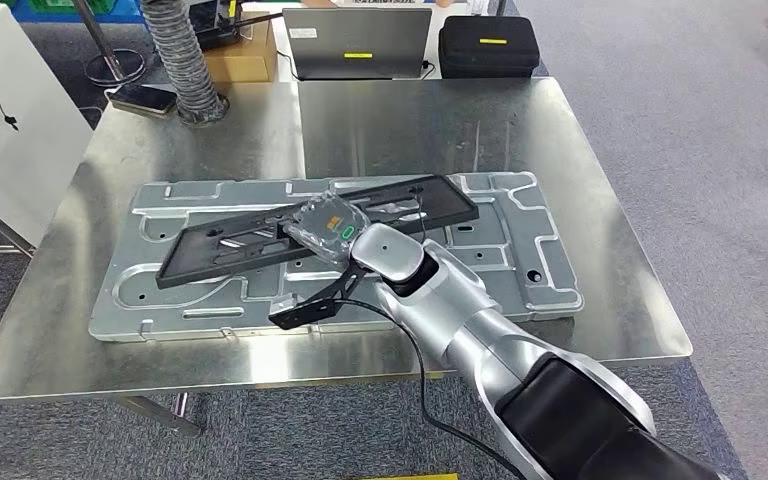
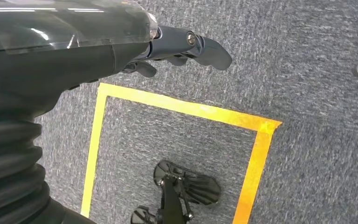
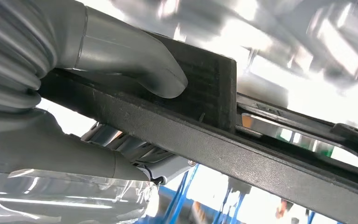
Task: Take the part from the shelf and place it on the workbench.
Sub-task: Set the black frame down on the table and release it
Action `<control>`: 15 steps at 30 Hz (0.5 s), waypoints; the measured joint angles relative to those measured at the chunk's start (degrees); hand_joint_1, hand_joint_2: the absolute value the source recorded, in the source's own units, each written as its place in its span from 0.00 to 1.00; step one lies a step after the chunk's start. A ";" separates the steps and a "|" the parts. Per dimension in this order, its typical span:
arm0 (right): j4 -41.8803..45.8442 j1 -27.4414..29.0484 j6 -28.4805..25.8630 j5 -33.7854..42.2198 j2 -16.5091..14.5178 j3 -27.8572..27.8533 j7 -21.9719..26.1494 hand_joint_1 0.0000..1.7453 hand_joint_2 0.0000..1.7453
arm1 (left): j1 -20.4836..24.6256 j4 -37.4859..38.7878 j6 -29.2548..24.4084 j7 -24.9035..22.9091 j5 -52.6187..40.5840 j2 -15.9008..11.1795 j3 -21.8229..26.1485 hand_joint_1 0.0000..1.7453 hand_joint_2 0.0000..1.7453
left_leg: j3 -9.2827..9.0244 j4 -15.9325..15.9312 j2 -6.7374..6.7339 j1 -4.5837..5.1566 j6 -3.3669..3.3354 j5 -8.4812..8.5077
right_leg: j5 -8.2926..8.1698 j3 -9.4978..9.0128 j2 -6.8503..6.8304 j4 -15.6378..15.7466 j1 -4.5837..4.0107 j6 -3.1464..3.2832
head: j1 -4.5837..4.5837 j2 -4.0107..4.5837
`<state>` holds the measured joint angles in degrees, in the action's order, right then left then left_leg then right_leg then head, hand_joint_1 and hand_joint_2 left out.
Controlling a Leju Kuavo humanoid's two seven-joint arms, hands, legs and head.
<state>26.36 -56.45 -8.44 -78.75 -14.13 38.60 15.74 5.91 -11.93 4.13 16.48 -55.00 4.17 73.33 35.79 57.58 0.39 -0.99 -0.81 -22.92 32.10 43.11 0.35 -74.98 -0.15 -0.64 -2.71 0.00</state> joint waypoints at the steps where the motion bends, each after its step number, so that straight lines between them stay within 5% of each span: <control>1: -0.54 0.31 0.13 0.06 -0.11 0.10 0.00 1.00 1.00 | -0.04 0.00 0.00 0.01 -0.01 0.00 0.00 0.00 1.00 | -0.10 0.08 0.06 0.01 0.05 -0.13 | -1.62 -0.58 -0.01 1.79 0.06 0.09 | 0.00 0.00; 3: -1.29 0.34 0.22 0.18 -0.42 0.31 0.00 1.00 1.00 | -0.05 0.01 0.02 0.05 -0.01 0.07 0.00 0.00 1.00 | -0.38 0.24 0.11 0.07 0.28 -0.45 | -5.86 -4.22 -0.02 9.92 -0.09 0.67 | 0.00 0.00; 5: -1.71 0.08 0.61 0.43 -0.77 0.45 -0.11 1.00 1.00 | 0.03 0.02 0.08 0.15 -0.01 0.20 0.00 0.00 1.00 | -0.51 0.36 0.08 0.18 0.70 -0.74 | -7.98 -7.04 -0.06 15.95 -0.49 1.28 | 0.00 0.00; 9: -2.86 -0.02 4.64 1.42 -1.10 0.72 -2.50 1.00 1.00 | 0.00 0.02 0.55 1.04 0.06 0.28 0.00 0.00 1.00 | -0.60 0.49 -0.03 0.14 1.80 -1.24 | -8.26 -7.94 -0.12 17.69 -0.50 2.02 | 0.00 0.01; 12: -4.18 0.06 7.58 2.31 -1.17 0.90 -5.95 1.00 1.00 | -0.04 0.02 1.02 2.18 0.08 0.31 0.00 0.00 1.00 | 2.43 7.55 -0.13 0.11 2.37 -5.39 | -8.53 -8.53 -0.21 18.43 -0.15 2.57 | -0.01 0.01; 14: -5.10 0.24 8.79 2.60 -1.11 0.93 -8.97 0.50 0.50 | -0.12 0.02 1.30 2.80 0.02 0.29 0.00 0.00 1.00 | 5.90 14.83 -0.13 0.01 2.71 -8.22 | -8.40 -8.54 -0.21 18.27 -0.14 2.67 | 0.00 0.01; 15: -5.51 0.32 9.33 2.67 -1.08 0.95 -10.55 0.25 0.25 | -0.20 0.02 1.47 3.07 -0.07 0.28 0.00 0.00 1.00 | 6.63 16.28 -0.15 -0.07 2.85 -8.24 | -8.29 -8.56 -0.19 18.15 -0.09 2.62 | -0.01 0.00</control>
<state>20.85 -56.13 0.90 -76.07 -15.20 39.55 5.19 5.72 -11.91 5.60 19.55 -55.07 4.46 73.33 42.43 73.86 0.24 -1.06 2.04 -31.16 23.81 34.54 0.17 -56.83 -0.24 1.98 -2.72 0.01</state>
